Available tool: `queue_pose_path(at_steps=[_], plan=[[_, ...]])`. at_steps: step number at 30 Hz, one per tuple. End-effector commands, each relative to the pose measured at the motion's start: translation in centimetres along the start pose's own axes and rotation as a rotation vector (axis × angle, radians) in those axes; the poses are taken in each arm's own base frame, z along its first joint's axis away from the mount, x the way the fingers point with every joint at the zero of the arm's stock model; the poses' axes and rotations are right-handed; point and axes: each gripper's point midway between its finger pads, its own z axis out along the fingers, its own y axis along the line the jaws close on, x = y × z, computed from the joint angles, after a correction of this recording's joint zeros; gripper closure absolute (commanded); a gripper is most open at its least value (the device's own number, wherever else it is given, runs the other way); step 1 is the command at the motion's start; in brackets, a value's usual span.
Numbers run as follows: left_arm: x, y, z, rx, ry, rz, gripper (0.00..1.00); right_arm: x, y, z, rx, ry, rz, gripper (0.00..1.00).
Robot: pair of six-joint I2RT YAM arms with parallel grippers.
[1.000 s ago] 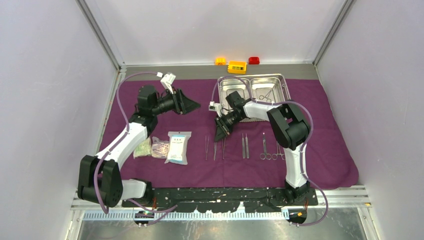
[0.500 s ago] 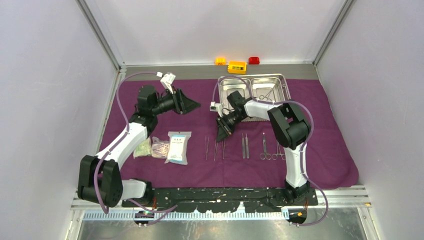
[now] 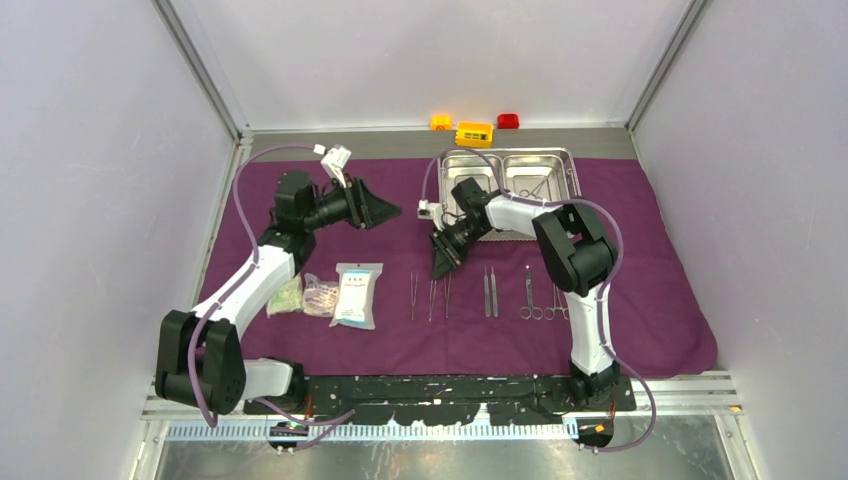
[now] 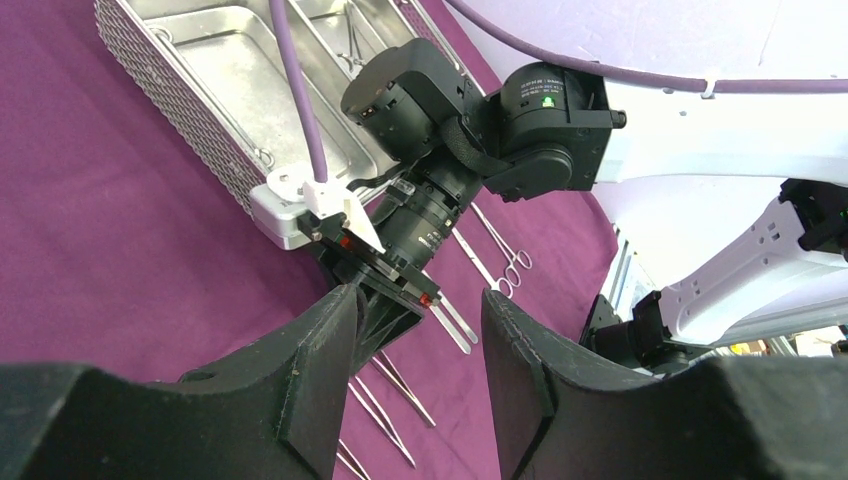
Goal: Open and lay out the surgical kit
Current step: Adjust the medical item in the surgical kit.
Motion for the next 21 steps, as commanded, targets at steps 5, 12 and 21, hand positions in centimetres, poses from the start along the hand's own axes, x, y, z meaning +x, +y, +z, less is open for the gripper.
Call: queue_pose_path(at_steps=[5,12,21], plan=[[-0.6,-0.4,-0.1,0.029,-0.024,0.039,0.49,-0.4,-0.8,0.1,0.029,0.011,-0.037,0.8],[-0.7,-0.5,-0.1,0.029,-0.026,0.042,0.49,-0.5,-0.6,0.6,0.033,0.023,-0.053,0.85],[-0.8,-0.5,-0.1,0.028,-0.03,0.049,0.49,-0.9,-0.1,0.8,0.03,0.021,-0.069,0.87]])
